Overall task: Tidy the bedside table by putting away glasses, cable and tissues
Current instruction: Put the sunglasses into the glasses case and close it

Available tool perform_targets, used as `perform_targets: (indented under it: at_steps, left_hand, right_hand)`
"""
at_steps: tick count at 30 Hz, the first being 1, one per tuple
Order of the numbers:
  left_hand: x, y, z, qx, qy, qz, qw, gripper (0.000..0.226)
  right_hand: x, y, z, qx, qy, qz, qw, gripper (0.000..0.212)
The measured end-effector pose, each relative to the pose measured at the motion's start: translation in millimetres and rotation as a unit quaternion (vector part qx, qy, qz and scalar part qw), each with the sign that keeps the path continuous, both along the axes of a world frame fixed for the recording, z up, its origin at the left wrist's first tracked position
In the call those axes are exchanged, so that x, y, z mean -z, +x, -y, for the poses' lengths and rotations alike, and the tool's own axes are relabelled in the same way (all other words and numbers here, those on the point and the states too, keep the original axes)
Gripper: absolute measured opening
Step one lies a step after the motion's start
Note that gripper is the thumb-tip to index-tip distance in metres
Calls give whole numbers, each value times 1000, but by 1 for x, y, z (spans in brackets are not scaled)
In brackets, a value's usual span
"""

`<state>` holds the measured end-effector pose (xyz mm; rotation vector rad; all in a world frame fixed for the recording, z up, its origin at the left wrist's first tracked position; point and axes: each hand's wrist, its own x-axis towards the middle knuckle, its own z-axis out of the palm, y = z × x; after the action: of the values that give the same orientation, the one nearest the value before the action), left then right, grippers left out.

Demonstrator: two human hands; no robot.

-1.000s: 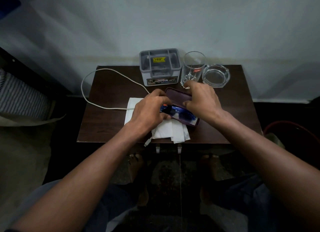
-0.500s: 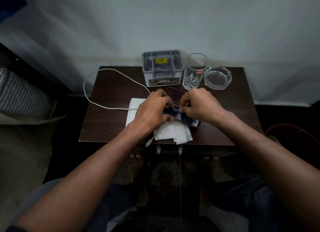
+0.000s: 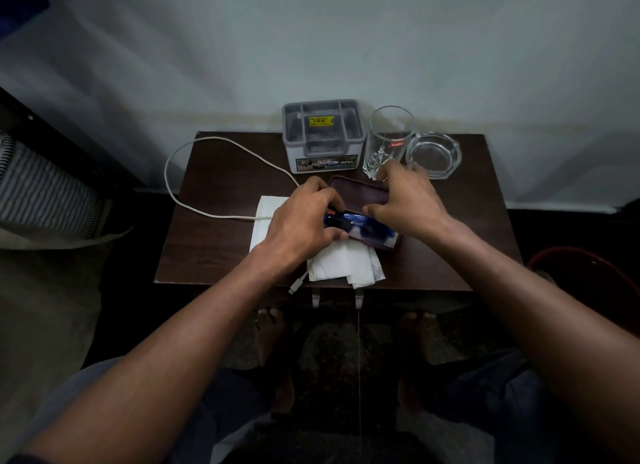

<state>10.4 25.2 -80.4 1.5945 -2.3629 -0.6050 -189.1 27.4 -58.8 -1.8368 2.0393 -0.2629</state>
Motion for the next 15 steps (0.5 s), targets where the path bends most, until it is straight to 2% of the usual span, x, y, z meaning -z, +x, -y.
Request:
perform_targets:
  at_steps: [3, 5, 7, 9, 12, 15]
  left_hand:
    - [1, -3, -2, -31, -27, -8, 999, 73]
    - [2, -4, -2, -46, -42, -22, 998, 95]
    - [3, -3, -1, -44, -41, -19, 998, 105]
    - [6, -2, -1, -27, -41, 0, 999, 96]
    - [8, -2, -5, -10, -76, 37, 996, 64]
    - [6, -4, -7, -25, -141, 74, 987, 60]
  right_hand:
    - [1, 4, -2, -4, -19, 2, 1000, 52]
    - [-5, 9, -6, -34, -50, -29, 998, 55]
    - [-10, 12, -11, -87, -54, -57, 993, 63]
    - [-10, 13, -18, -135, -33, -80, 987, 69]
    - [0, 16, -24, -172, -19, -136, 975, 64]
    - [1, 14, -22, -169, -27, -131, 976, 53]
